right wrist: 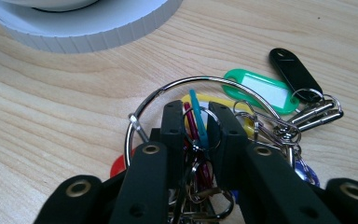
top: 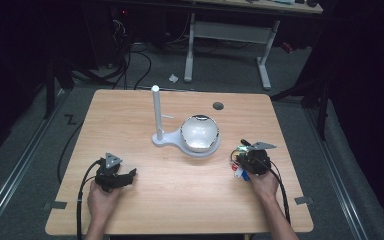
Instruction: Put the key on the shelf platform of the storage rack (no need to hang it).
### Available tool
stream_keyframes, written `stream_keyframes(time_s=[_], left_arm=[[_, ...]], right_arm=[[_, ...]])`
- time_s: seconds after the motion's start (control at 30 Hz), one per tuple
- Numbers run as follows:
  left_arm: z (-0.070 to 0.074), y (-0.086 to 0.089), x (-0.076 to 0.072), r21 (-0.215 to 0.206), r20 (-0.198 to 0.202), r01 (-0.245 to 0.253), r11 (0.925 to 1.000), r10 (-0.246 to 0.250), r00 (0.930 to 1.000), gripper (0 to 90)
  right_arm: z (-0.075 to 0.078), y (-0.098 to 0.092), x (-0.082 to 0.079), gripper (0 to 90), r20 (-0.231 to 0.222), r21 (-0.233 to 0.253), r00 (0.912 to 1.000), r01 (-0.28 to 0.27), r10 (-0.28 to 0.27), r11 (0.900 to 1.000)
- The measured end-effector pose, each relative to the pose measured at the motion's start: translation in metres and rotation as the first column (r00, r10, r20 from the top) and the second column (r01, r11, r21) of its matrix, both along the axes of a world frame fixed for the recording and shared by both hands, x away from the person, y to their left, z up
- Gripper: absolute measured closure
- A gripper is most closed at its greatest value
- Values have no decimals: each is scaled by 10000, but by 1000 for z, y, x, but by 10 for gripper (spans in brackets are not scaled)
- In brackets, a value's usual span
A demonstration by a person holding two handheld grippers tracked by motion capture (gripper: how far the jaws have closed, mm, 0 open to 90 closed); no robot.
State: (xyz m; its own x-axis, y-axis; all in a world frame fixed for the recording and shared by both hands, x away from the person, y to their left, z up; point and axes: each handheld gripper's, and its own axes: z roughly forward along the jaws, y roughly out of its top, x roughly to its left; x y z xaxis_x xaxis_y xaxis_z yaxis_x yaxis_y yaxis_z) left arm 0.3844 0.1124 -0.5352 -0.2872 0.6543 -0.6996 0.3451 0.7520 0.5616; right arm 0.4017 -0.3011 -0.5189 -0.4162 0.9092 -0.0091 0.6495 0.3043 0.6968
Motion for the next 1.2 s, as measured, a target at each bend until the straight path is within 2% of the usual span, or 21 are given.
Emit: stream_keyframes(time_s=[0.1, 0.3, 0.7, 1.2], left_arm=[[0, 0, 0, -24, -8, -27, 10000, 27, 10000, 283], [0, 0, 0, -43, -40, -35, 10000, 35, 10000, 283], [0, 0, 0, 6, 4, 6, 10000, -6, 10000, 283], [0, 0, 0, 1, -28, 12, 10000, -12, 10000, 283]], right_arm=[[2, 0, -2, 799, 190, -128, 9998, -89, 91, 9999], [11, -5, -5, 811, 469, 77, 9989, -91, 87, 9999], [50, -14, -10, 815, 1061, 221, 9935, -431, 406, 9988], [95, -16, -14, 816, 1278, 300, 9885, -858, 813, 9959]])
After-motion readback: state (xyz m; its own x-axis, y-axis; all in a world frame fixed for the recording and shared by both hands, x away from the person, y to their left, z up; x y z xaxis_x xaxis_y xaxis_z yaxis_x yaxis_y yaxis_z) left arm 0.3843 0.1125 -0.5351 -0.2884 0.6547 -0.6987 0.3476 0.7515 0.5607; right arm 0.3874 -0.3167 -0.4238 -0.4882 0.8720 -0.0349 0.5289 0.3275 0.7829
